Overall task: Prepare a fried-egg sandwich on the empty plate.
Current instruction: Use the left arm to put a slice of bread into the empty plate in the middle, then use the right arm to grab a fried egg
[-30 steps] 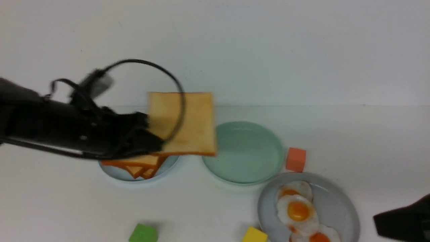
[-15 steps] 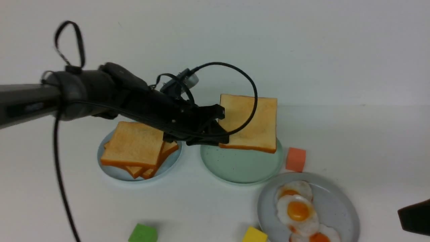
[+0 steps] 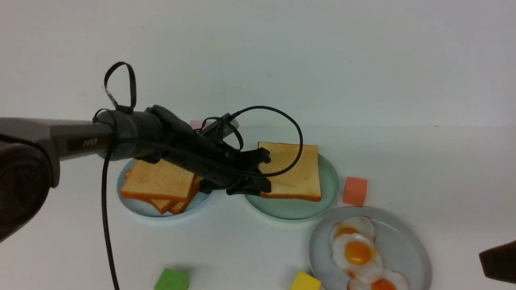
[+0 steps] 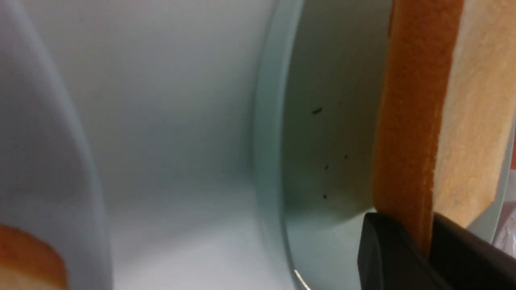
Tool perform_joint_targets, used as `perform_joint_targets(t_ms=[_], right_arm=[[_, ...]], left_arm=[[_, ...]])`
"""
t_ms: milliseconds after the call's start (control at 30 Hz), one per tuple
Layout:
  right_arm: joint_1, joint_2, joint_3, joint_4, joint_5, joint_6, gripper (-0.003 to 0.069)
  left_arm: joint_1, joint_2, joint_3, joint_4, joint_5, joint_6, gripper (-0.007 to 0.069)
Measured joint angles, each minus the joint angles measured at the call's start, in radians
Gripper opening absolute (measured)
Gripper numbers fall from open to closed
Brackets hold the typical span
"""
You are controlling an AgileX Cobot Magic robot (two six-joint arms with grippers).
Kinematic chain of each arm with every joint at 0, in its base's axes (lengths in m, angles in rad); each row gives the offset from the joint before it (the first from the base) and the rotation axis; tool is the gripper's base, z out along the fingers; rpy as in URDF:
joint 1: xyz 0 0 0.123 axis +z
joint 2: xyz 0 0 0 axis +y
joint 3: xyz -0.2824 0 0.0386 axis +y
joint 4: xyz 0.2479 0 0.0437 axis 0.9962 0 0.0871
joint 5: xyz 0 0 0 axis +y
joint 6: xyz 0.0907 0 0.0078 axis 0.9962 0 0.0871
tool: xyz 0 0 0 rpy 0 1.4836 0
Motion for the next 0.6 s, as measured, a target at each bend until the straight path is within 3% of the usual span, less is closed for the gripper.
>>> perform_joint_targets(t_ms=[167,300,433,600], right_arm=[[0.0,0.0,0.0,0.0,0.0,0.0,0.0241],[0.0,0.0,0.0,0.0,0.0,0.0,0.0241],[0.0,0.0,0.0,-0.014,-0.005,0.002,0.0241],[0.0,0.005,0.0,-0.064,-0.028,0.078,0.0263]], left_arm=[[0.0,0.0,-0.001,0.016,0.024,-0.009,0.0188],[0.0,-0.007,-0.001,0.047,0.064,-0.019,0.0361],[0.001,-0.043,-0.002,0.096,0.078,-0.064,0.0484],[0.019,-0.117,-0.017,0.233,0.132,-0.153,0.0562]])
